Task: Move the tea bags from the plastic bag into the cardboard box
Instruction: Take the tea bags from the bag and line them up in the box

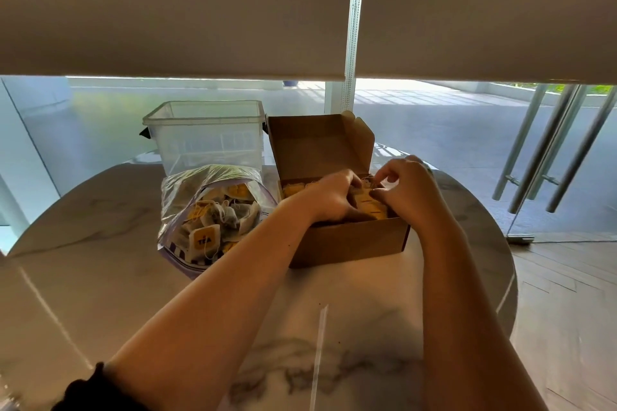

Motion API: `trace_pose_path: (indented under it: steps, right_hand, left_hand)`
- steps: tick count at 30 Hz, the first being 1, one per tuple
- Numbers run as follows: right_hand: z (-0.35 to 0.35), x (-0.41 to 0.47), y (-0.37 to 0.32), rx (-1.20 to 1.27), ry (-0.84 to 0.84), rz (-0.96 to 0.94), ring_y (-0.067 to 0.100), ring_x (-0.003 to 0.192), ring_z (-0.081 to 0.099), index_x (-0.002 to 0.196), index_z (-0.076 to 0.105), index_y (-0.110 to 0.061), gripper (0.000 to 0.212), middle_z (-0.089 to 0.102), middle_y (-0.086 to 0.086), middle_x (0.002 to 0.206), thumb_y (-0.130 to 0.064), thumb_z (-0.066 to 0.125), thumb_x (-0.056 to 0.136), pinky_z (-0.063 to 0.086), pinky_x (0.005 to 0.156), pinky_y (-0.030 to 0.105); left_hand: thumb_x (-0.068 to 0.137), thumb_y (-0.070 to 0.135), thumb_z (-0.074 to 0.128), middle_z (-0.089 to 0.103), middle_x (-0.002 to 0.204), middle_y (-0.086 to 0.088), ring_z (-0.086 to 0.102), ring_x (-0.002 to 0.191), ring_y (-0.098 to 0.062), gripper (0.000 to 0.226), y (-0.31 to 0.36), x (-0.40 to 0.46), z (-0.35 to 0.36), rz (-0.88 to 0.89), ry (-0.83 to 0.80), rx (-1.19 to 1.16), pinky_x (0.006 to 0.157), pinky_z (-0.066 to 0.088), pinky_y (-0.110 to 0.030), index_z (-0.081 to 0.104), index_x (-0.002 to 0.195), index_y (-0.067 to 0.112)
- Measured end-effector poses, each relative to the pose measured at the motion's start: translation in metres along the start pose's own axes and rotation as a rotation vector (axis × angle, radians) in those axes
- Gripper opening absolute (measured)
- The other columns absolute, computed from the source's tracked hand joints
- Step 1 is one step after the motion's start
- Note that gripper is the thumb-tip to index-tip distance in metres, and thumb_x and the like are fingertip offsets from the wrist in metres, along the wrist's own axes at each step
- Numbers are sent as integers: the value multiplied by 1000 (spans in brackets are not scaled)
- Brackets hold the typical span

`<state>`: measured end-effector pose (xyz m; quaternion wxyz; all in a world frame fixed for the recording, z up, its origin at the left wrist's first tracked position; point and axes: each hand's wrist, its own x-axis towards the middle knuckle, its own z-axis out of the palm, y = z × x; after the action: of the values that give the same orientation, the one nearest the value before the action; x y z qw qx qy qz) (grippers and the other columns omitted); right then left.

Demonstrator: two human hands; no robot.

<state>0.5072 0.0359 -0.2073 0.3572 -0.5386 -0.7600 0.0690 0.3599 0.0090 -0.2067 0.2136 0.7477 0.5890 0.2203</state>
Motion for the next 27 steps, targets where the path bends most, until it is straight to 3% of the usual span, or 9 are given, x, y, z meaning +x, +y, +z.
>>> trace_pose_path:
  steps: [3,6,10,14,16,19,24,27]
  right_hand:
    - [0,-2,-17,110,40,-75,10,89,46,96,66,-15,13,55,0,99,-23,66,86,30,68,7]
    - [2,-15,-48,256,13,-176,7,85,51,88,62,-23,7,53,-8,91,-17,65,87,32,66,2]
    - [7,-45,-97,365,-229,-299,-1,76,56,90,65,-26,8,60,-14,86,-20,67,85,43,67,7]
    - [33,-71,-130,322,-519,-379,8,71,61,103,67,-14,17,65,-2,87,-14,61,87,49,65,16]
    - [54,-78,-142,301,-545,-412,17,80,62,112,62,-8,26,62,7,98,-5,54,88,55,74,28]
    - [86,-81,-151,124,-519,-477,28,115,48,129,49,-8,41,45,15,131,-4,50,89,44,99,37]
    - [102,-81,-153,182,-470,-436,26,94,58,104,64,-7,19,58,13,113,-11,57,87,50,90,38]
    - [74,-79,-154,225,-565,-333,23,93,61,107,64,-8,23,65,9,105,-16,64,86,51,90,32]
  left_hand:
    - [80,23,72,63,105,-2,59,86,-8,47,0,-26,-26,127,200,-10,67,46,-5,51,121,15]
    - [85,12,65,64,98,3,59,83,2,28,-2,-61,-53,194,403,-83,71,45,-1,59,112,14]
    - [90,-1,53,68,98,2,66,92,-8,25,-13,-104,-72,195,487,-587,82,52,-17,62,104,18]
    - [90,-10,44,71,90,4,67,90,-11,32,-28,-117,-67,190,489,-878,85,52,-22,62,104,13]
    - [90,-7,45,72,90,6,67,92,-11,30,-31,-118,-65,186,482,-877,86,52,-22,62,104,14]
    - [92,-4,46,71,94,3,67,94,-13,28,-32,-121,-64,182,477,-865,87,52,-24,63,104,15]
    - [91,0,52,72,89,9,68,89,-10,25,-33,-121,-61,170,507,-758,77,52,-18,64,100,19]
    - [90,1,53,72,82,15,68,85,-6,25,-34,-119,-60,166,524,-707,72,51,-14,64,97,22]
